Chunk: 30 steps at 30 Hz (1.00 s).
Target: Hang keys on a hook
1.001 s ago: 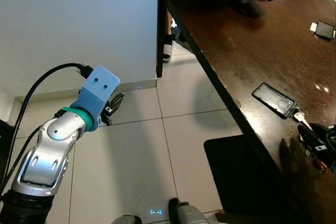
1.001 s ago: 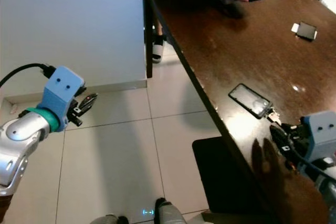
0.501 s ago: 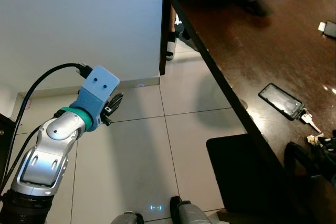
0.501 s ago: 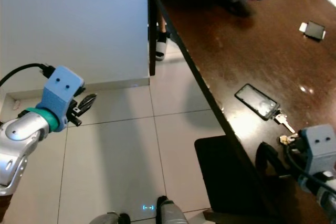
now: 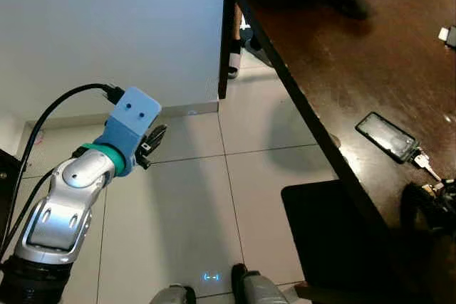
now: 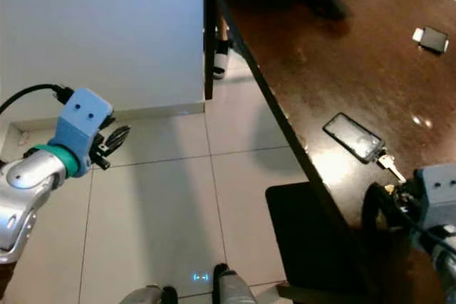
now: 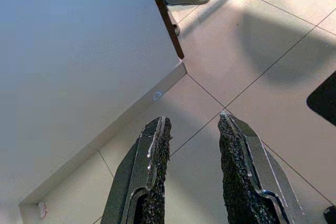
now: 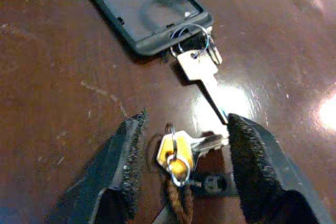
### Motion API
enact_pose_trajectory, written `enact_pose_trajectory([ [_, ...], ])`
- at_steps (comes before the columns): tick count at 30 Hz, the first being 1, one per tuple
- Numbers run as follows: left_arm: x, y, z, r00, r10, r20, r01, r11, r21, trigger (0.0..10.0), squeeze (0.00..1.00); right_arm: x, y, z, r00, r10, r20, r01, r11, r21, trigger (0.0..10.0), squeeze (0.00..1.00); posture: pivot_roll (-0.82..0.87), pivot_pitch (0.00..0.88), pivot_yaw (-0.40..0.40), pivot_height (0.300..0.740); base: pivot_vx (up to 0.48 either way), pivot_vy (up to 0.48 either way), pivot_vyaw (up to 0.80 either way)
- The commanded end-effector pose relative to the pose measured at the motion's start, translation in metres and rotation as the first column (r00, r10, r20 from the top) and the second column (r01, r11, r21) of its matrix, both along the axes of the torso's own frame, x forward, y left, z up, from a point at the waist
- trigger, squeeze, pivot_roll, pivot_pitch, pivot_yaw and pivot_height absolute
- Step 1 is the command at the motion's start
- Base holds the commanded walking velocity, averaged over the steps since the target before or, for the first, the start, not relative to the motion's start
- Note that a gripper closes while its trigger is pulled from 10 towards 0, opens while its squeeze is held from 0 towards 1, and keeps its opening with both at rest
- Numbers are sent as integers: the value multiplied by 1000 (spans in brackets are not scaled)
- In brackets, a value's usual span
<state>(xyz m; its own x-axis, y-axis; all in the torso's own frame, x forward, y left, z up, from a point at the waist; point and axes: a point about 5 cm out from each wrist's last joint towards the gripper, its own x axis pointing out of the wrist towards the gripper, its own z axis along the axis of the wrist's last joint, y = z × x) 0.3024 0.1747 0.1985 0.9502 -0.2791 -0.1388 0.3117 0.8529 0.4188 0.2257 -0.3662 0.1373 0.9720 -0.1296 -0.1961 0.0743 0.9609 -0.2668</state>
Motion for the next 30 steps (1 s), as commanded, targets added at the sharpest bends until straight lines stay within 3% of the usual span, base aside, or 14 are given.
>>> enact_pose_trajectory([
  [1,0,3,-4,1000,8,-29,-8,1000,2,10000,0,-7,2,-30,995,-29,-94,35,998,55,0,0,-1,235,120,740,0,0,0],
  [8,0,2,-5,999,6,-34,-6,1000,4,10000,0,-8,11,-44,994,-6,-110,18,994,105,0,0,5,240,124,740,0,0,0],
  [16,0,2,-5,999,5,-36,-5,1000,2,10000,0,-12,12,-46,995,11,-99,2,991,131,0,0,0,240,123,740,0,0,0],
  [20,0,1,-5,999,3,-36,-3,1000,1,10000,0,-14,17,-42,998,45,-48,-36,983,182,0,0,-3,241,122,740,0,0,0],
  [23,1,0,-5,999,1,-36,-1,1000,-1,10000,0,-10,23,-32,997,67,35,-73,964,254,0,0,-6,242,120,740,0,0,0],
  [25,2,0,-5,999,1,-34,-1,1000,-1,10000,0,-1,30,-14,988,75,135,-113,946,303,0,0,-7,241,117,740,0,0,0],
  [29,2,0,-5,999,1,-34,-1,1000,-1,10000,0,4,35,-5,981,84,177,-137,940,314,0,0,-7,241,117,740,0,0,0],
  [30,2,-1,-4,999,0,-32,0,1000,-3,10000,0,18,44,19,958,92,270,-180,929,323,0,0,-9,237,116,740,0,0,0],
])
